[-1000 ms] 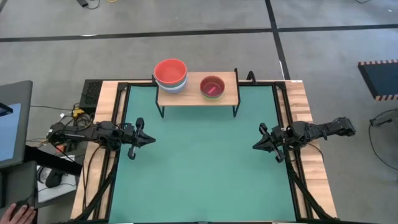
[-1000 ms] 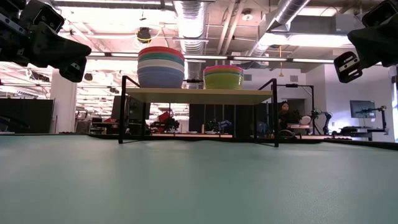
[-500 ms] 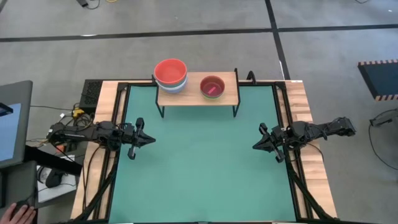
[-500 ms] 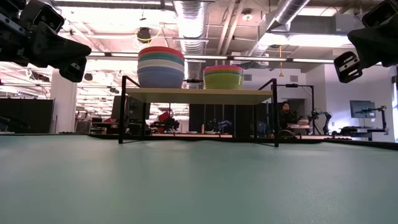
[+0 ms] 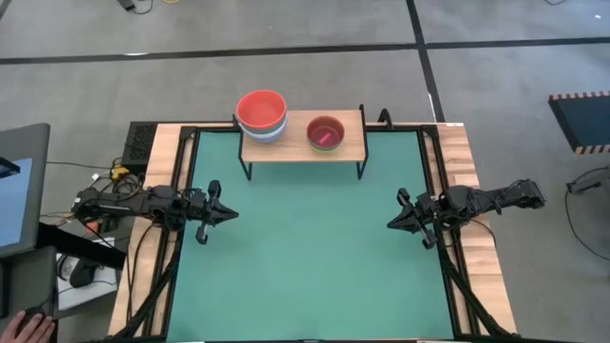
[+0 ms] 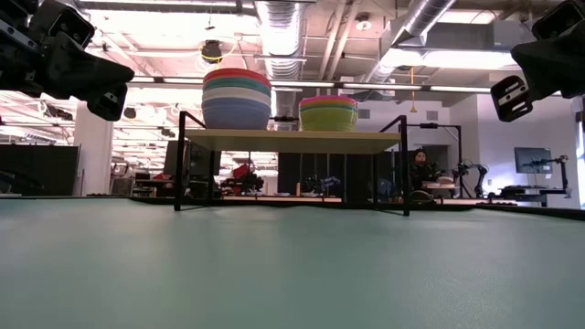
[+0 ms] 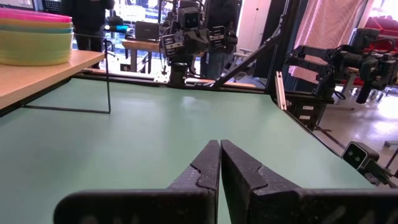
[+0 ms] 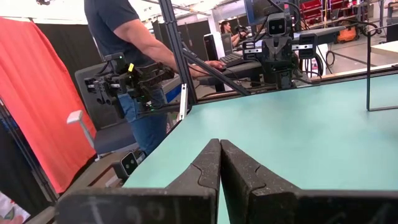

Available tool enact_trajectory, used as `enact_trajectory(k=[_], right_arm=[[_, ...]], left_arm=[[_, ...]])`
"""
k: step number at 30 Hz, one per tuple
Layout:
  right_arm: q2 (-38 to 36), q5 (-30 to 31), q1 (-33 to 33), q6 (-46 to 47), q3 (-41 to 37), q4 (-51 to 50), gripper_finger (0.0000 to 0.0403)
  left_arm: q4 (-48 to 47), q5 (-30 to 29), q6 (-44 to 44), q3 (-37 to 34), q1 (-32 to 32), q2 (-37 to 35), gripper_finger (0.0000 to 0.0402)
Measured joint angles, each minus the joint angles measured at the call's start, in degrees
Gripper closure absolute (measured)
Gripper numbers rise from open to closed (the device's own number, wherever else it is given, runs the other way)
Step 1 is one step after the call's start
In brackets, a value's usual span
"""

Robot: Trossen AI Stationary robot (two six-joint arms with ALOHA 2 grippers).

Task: Place and stack bowls onto a shelf
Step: Return to Home Position

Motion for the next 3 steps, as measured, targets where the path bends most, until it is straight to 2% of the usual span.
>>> enact_trajectory(k=[3], right_arm=[[0.0,0.0,0.0,0.0,0.0,0.0,0.0364]], left_arm=[[0.0,0.0,0.0,0.0,0.0,0.0,0.0402]])
